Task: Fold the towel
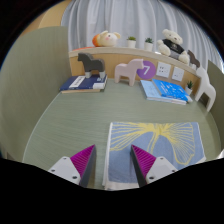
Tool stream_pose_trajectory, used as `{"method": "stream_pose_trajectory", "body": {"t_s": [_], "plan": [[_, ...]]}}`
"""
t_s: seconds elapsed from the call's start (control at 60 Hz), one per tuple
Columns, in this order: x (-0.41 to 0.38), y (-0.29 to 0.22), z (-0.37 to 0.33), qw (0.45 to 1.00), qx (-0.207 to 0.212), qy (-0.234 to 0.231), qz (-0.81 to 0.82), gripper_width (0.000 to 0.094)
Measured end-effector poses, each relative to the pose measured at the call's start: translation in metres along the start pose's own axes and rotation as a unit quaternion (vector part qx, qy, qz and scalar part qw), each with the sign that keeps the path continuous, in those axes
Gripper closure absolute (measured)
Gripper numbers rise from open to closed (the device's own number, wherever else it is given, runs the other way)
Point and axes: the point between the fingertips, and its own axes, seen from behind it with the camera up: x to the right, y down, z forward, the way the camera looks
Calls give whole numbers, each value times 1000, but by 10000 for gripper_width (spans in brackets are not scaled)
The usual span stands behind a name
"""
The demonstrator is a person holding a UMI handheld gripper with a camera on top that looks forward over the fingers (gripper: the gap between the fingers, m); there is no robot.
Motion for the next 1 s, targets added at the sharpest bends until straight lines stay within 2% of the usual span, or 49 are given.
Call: {"method": "stream_pose_trajectory", "body": {"t_s": [0.05, 0.067, 0.167, 0.2, 0.217, 0.333, 0.383, 0.45, 0.6, 0.7, 0.783, 0.85, 0.933, 1.0], "plan": [[5, 6, 7, 1000, -18, 16, -13, 347], [4, 1, 6, 999, -12, 22, -20, 380], [13, 1, 10, 999, -1, 36, -17, 709], [16, -2, 14, 998, 2, 53, -21, 835], [20, -1, 12, 998, 3, 55, -30, 853], [19, -1, 16, 998, -9, 48, -26, 873], [17, -4, 8, 999, -19, 30, -14, 880], [23, -23, -4, 1000, -5, 17, 0, 880], [93, -70, -47, 997, 36, 62, 14, 880], [153, -90, -73, 995, 47, 79, 25, 881], [208, -83, -84, 995, 34, 95, 10, 871], [244, -66, -83, 995, 21, 98, 14, 829], [287, -34, -74, 995, -6, 98, 9, 637], [314, -10, -68, 994, -21, 107, 8, 565]]}}
